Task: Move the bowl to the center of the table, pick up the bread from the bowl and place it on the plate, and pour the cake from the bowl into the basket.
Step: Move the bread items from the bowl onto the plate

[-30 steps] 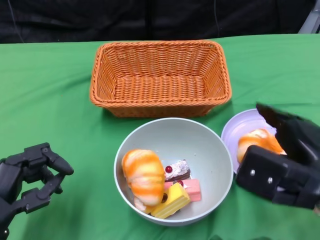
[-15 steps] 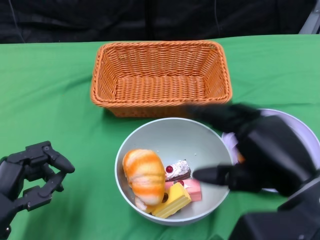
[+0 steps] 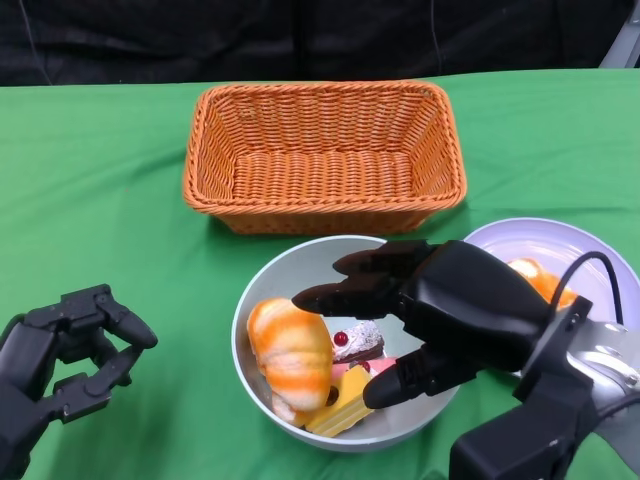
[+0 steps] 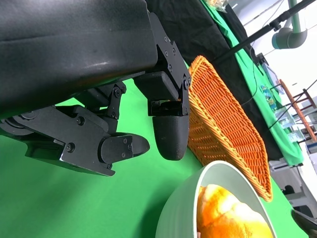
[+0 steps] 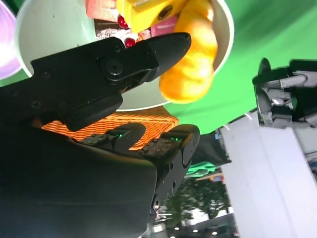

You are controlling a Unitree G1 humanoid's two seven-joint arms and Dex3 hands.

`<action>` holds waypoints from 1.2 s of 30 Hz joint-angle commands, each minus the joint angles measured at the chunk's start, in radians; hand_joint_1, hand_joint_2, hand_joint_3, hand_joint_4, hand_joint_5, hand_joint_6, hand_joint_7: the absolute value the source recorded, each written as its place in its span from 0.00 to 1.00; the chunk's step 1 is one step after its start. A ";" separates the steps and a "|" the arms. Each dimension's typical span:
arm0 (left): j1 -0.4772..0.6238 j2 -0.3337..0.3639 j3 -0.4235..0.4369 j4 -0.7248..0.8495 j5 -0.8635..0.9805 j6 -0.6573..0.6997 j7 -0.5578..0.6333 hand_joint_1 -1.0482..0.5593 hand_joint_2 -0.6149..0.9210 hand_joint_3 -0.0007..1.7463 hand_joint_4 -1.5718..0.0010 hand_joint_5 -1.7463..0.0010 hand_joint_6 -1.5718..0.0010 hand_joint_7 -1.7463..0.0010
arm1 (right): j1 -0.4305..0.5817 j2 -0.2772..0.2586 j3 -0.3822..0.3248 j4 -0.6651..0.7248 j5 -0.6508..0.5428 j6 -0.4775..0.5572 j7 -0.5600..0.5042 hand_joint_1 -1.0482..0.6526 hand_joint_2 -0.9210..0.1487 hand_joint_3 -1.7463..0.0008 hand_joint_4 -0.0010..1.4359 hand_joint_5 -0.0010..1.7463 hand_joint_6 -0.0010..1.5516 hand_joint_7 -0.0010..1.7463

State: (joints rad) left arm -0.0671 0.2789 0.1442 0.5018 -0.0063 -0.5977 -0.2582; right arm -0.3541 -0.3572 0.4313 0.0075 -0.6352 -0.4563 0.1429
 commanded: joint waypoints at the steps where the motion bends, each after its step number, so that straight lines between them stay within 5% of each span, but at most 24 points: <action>1: -0.001 0.007 0.002 0.005 -0.009 -0.014 0.008 0.62 0.95 0.27 0.52 0.09 0.50 0.36 | -0.061 0.009 0.023 0.113 -0.071 -0.083 -0.097 0.25 0.08 1.00 0.33 0.00 0.37 0.00; 9: -0.003 0.001 -0.003 0.011 -0.037 -0.013 -0.013 0.61 0.96 0.28 0.53 0.07 0.51 0.33 | -0.166 0.030 0.062 0.330 -0.187 -0.219 -0.292 0.24 0.10 1.00 0.31 0.00 0.38 0.00; 13: -0.007 -0.007 -0.009 0.017 -0.057 -0.016 -0.025 0.61 0.94 0.32 0.52 0.07 0.53 0.28 | -0.264 0.056 0.105 0.500 -0.273 -0.292 -0.473 0.22 0.11 1.00 0.28 0.00 0.35 0.00; 20: -0.006 -0.011 -0.011 0.017 -0.064 -0.014 -0.029 0.62 0.93 0.35 0.52 0.06 0.54 0.26 | -0.328 0.068 0.147 0.613 -0.310 -0.349 -0.569 0.21 0.11 1.00 0.28 0.00 0.35 0.00; 23: -0.007 -0.018 -0.012 0.022 -0.075 -0.024 -0.036 0.57 0.99 0.22 0.51 0.05 0.52 0.31 | -0.377 0.081 0.184 0.689 -0.337 -0.411 -0.626 0.21 0.09 1.00 0.27 0.00 0.30 0.00; 29: -0.009 -0.016 -0.012 0.026 -0.077 -0.024 -0.040 0.53 1.00 0.18 0.51 0.03 0.52 0.27 | -0.412 0.087 0.230 0.752 -0.375 -0.466 -0.724 0.20 0.08 0.99 0.26 0.00 0.28 0.01; 36: -0.010 -0.013 -0.011 0.030 -0.073 -0.029 -0.042 0.64 0.91 0.40 0.55 0.01 0.55 0.27 | -0.426 0.090 0.275 0.779 -0.404 -0.504 -0.772 0.19 0.06 0.99 0.26 0.00 0.30 0.00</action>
State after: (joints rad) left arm -0.0707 0.2497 0.1279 0.5231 -0.0754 -0.6127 -0.2917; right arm -0.7556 -0.2673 0.6952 0.7777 -1.0276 -0.9442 -0.6079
